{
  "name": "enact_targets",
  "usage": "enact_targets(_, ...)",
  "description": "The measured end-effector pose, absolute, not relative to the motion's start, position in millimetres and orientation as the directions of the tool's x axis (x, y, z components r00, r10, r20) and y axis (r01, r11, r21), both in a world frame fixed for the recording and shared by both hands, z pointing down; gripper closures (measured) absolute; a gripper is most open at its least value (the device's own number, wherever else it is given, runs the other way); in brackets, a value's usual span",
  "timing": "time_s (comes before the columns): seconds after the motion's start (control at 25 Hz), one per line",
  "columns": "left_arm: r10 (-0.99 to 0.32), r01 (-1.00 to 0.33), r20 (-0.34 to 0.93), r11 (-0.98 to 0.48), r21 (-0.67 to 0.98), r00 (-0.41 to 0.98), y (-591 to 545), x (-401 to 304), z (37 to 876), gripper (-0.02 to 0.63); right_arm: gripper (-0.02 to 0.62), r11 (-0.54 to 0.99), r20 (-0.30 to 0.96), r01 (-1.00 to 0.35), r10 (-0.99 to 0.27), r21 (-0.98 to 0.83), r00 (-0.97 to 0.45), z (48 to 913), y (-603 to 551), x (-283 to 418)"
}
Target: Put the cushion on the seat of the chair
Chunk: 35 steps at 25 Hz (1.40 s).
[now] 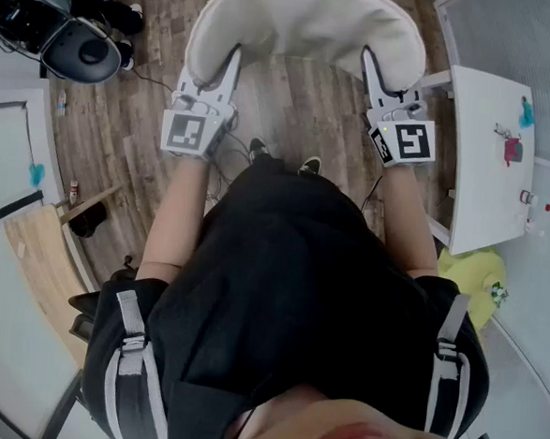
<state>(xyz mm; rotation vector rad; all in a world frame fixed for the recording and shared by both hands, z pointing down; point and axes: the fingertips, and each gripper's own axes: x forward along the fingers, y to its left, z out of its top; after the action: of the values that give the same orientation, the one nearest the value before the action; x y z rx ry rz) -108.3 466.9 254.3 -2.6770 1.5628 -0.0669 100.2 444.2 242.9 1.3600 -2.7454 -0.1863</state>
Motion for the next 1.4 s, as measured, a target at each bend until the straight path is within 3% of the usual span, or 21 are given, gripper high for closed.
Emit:
enact_targets(0.48,-0.870,-0.868,0.018,-0.493,-0.060,0.493,469,-112,257,0.555,0.543,0.607,0.015,-0.788,-0.793,0.099,-0.609,249,443,98)
enact_targets(0.76,-0.866,-0.865,0.023,-0.500,-0.033,0.500,460,-174,263,0.555,0.543,0.593,0.049,-0.797,-0.805,0.117,-0.592,247,436,36)
enact_targets(1.4,-0.835,-0.835,0.024,-0.550,-0.019,0.550,427,-214,273,0.555,0.543,0.560,0.065,-0.817,-0.828,0.137,-0.557,254,411,-5)
